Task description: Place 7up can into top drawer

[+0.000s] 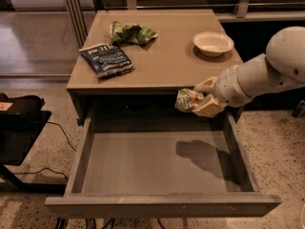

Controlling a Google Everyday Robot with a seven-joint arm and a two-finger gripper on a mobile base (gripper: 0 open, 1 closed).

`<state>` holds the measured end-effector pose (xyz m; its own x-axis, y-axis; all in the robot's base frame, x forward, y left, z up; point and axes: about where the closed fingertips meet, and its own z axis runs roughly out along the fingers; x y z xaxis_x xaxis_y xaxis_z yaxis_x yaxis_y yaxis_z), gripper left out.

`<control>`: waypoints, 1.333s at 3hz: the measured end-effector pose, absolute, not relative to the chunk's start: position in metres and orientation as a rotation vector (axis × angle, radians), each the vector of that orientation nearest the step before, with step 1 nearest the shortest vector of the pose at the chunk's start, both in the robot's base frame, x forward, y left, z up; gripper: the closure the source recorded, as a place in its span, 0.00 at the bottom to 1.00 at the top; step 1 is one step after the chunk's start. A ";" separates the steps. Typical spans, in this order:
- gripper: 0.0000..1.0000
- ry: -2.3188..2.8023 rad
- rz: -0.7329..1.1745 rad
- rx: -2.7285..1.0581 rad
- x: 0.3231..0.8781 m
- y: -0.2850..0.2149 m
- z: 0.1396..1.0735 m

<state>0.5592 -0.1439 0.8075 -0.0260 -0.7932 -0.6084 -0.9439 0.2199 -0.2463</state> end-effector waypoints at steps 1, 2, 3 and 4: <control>1.00 1.903 0.383 -1.554 0.545 -0.137 0.754; 1.00 1.939 0.451 -1.505 0.537 -0.129 0.701; 1.00 1.939 0.451 -1.506 0.538 -0.128 0.701; 1.00 1.951 0.491 -1.500 0.543 -0.119 0.678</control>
Offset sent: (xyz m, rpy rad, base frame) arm -0.0301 0.0212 -0.1608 0.1344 0.1713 -0.0892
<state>0.5431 -0.1186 0.6780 -0.1610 -0.7239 -0.6709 -0.9551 0.2855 -0.0789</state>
